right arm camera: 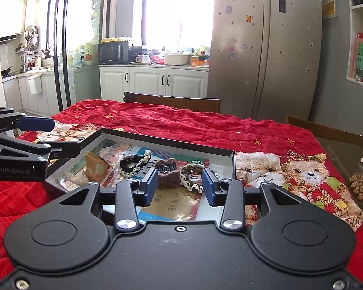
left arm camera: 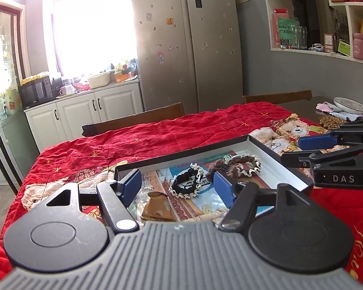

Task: Organize objects
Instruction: 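Withdraw both grippers from the box toward the remaining scrunchies on the bedspread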

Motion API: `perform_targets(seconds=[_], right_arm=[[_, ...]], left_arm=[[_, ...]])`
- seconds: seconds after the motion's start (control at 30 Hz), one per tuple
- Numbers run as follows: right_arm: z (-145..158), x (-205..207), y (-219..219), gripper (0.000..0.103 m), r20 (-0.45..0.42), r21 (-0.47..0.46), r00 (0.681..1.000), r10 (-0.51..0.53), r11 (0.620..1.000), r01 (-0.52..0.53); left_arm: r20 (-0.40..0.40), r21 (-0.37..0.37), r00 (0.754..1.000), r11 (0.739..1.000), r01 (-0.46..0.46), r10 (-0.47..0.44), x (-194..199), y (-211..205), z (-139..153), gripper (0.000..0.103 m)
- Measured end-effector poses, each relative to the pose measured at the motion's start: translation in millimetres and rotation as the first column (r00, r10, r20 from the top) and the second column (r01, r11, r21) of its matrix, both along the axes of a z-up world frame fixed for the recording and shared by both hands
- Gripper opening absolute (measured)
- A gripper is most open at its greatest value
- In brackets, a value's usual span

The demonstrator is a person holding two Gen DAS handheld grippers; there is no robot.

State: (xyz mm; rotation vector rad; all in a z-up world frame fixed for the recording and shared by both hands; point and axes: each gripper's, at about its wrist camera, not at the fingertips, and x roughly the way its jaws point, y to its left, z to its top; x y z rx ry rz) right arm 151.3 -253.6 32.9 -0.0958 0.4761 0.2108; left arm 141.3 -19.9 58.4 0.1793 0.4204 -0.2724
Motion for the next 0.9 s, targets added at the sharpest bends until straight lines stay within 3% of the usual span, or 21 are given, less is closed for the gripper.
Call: perform_targets(seconds=[0.53,0.9], right_arm=[[3,-52,-9,0.041,0.022,-0.013,0.999,0.024,1.000,-0.024],[-8,-81,-19,0.042,0.018,-0.031,1.000,0.018,0.999,-0.017]], left_arm=[[0.015,0.009,1.000,1.000,0.014,-0.014,-46,17,0,0.078],[-0.033,0.016,0.999,1.000,-0.024,0.025,-59,39,-16,0.079]])
